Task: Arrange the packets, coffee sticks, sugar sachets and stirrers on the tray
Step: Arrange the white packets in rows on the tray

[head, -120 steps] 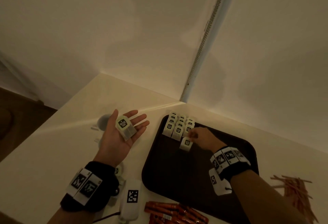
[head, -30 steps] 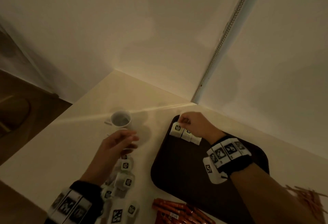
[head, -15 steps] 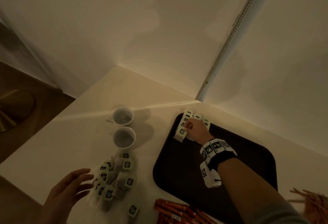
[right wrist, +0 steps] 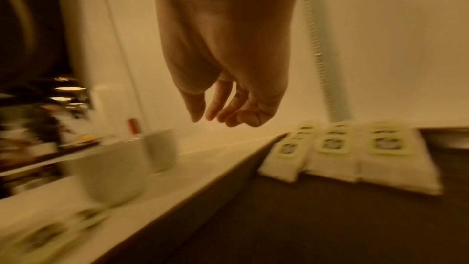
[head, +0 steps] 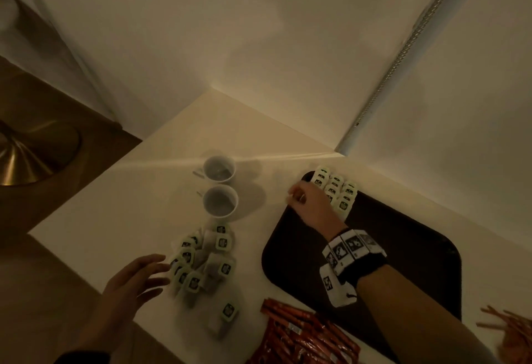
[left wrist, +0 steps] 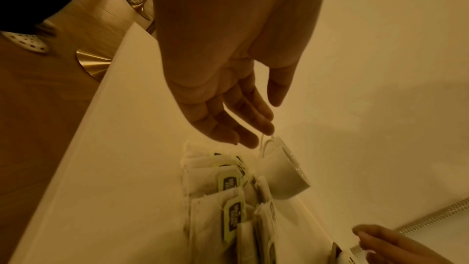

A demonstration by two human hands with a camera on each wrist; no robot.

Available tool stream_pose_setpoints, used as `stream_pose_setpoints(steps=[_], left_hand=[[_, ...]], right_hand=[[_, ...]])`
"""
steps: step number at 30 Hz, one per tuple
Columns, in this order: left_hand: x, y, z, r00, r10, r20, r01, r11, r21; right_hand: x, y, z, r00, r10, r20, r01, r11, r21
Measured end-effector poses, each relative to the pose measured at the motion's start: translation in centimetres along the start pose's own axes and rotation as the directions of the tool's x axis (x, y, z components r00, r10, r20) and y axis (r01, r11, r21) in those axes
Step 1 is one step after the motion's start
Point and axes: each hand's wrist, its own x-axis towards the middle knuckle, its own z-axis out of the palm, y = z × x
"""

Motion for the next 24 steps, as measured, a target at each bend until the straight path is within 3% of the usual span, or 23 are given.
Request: stream_pose_setpoints(steps=[3,6,14,17,20,24], left_hand=[[-0.6,-0.3,-0.2,1.000,-0.017,0.026,0.018,0.999,-0.034],[-1.1,-0.6,-0.4,0.999,-0.013,0.039,0.015,0.999,-0.046],[-2.0,-1.3,-1.2,1.000,0.002,0.026,-0.001,0.999,-0.044],[-2.4,-1.1,-0.8,0.999,0.020,0.038,-0.018,0.999,-0.048],[-2.3,-0.8,-0.3,0.998,0.041,0.048,-0.039,0.998,-0.039],[-1.6,-0.2,0.5,0.993,0.061,0.103,-0.061,0.998,-0.004]], right_hand=[[-4.4,-3.3,3.6,0.930,-0.163,0.329,0.157,0.987,0.047],[-7.1,-5.0,7.3,0.861,-0.150,0.486,0.187,0.982,-0.028],[-8.8,-6.1,13.0,0.907,-0.122,0.403,0.211,0.960,-0.184],[-8.8,-6.2,13.8,0.926,-0.109,0.361,0.173,0.973,-0.152],[-8.7,-6.2,13.7,0.918,-0.082,0.389,0.125,0.989,-0.085],[-8.5,-5.9,13.9,0.916,-0.074,0.394,0.143,0.978,-0.149]])
